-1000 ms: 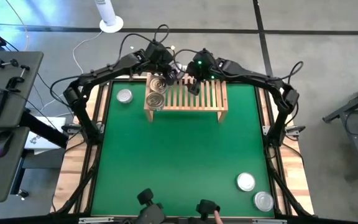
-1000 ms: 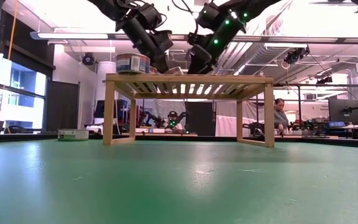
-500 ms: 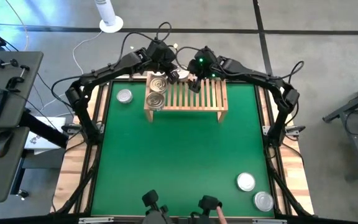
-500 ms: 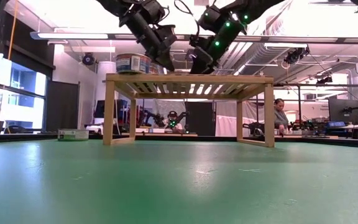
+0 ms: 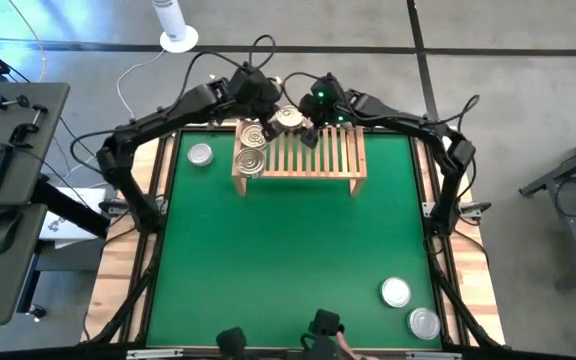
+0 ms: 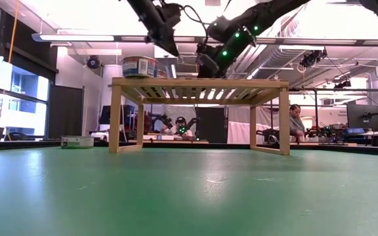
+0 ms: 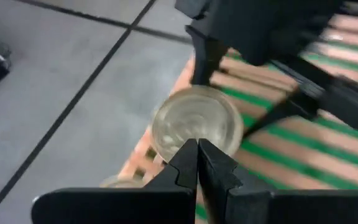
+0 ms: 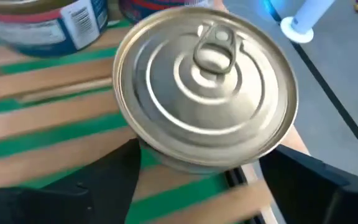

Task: Stack canned seafood by type on shelf
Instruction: Put the center blue tuna can on the shelf aligned with the other blue tuna can, then move the middle left green tuna can to the center of the table

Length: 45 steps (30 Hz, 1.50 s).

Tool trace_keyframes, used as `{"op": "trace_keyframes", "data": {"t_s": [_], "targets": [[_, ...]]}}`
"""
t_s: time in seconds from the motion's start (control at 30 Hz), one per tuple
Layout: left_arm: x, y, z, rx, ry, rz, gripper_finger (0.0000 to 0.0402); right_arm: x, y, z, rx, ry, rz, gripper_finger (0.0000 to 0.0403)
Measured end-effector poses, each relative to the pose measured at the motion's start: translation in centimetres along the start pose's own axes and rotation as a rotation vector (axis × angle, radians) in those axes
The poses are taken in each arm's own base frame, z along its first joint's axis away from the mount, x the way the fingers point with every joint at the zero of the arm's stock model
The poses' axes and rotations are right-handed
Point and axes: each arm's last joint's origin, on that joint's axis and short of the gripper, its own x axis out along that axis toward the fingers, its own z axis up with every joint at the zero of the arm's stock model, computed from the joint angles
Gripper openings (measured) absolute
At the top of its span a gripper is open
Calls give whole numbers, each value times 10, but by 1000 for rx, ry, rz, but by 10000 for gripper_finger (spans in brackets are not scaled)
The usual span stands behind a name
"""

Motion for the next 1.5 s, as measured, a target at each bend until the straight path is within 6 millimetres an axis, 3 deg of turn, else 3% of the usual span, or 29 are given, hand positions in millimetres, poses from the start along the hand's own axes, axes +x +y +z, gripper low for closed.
{"op": "trace_keyframes", "data": {"t_s": [0.13, 0.33, 0.6, 0.8, 0.9, 1.03, 1.23, 1.33, 1.5], "targets": [[-18, -7, -7, 19, 75, -10, 0, 13, 0, -2, 0, -11, 12, 276], [-30, -20, -9, 16, 106, -19, 0, 15, -1, 0, -4, -37, 2, 237], [-31, -42, -10, 58, 109, -8, 0, 15, -2, 2, -8, -60, -5, 232], [-27, -52, -28, 41, 109, -19, 0, 14, -2, 4, -9, -75, -9, 232], [-34, -54, -37, 14, 72, -7, 0, 9, -2, 4, -9, -62, -21, 232], [-55, -57, -50, -29, -2, 14, 0, -12, -3, 10, -8, -66, -60, 232], [-74, -77, -79, -34, -128, 32, 0, -62, 10, 18, -22, -63, -61, 232], [-75, -90, -101, -4, -175, 22, 0, -89, 35, 23, -66, -55, -32, 232], [-67, -115, -139, 57, -248, -40, 0, -129, 100, 28, -165, -22, -63, 232]]}}
